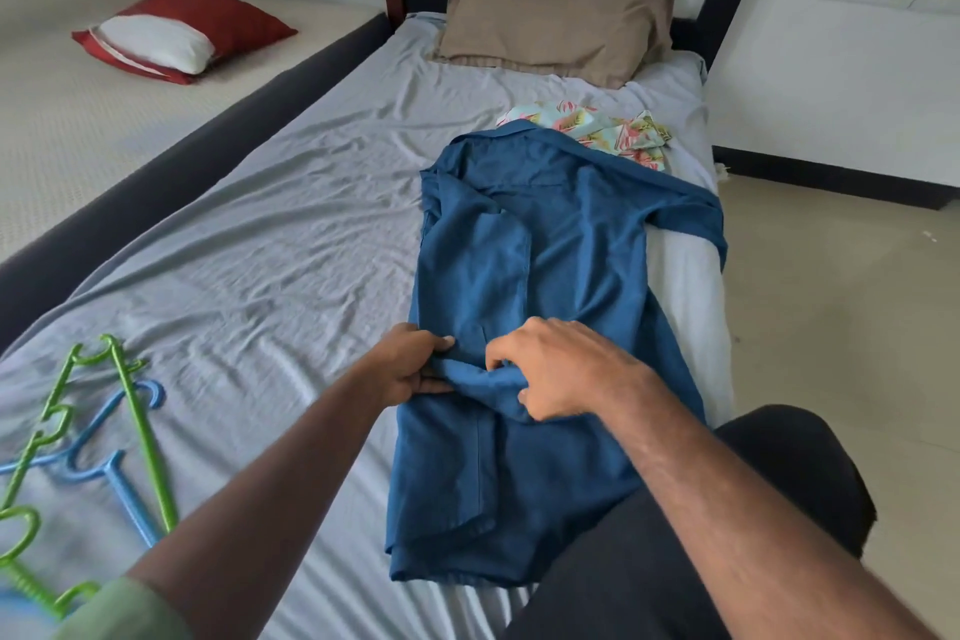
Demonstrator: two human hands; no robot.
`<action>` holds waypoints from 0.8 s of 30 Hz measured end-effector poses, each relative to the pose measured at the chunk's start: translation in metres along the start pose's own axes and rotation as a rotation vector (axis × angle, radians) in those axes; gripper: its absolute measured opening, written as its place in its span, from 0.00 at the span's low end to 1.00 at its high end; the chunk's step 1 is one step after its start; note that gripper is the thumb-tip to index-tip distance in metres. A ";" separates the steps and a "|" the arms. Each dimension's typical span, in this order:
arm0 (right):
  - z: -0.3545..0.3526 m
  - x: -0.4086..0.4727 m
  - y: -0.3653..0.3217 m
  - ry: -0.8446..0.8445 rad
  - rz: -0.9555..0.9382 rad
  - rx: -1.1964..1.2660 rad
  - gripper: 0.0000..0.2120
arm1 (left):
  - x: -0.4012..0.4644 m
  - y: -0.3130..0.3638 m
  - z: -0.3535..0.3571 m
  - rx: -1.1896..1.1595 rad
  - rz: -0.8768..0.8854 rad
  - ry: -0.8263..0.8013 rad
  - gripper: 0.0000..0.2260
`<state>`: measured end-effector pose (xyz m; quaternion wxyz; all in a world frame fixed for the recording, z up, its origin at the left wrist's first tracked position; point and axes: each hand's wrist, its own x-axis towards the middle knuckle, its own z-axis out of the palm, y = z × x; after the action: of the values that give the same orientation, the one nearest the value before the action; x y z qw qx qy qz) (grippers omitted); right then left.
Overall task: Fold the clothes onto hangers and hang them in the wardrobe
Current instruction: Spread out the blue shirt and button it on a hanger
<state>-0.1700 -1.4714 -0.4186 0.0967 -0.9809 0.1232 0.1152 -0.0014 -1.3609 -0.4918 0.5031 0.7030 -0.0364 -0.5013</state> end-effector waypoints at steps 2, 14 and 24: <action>0.008 -0.006 -0.015 -0.005 -0.064 0.048 0.21 | -0.003 -0.001 -0.001 0.009 0.013 -0.024 0.14; 0.001 -0.009 0.049 0.127 0.181 0.373 0.04 | -0.029 0.011 0.031 0.627 0.630 0.461 0.20; 0.004 -0.054 0.176 0.331 0.581 0.410 0.14 | 0.019 0.037 0.209 0.934 0.574 0.161 0.13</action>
<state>-0.2684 -1.6262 -0.4376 0.2330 -0.8708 0.4301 -0.0492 -0.1302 -1.5299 -0.4752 0.2552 0.8494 -0.4065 -0.2195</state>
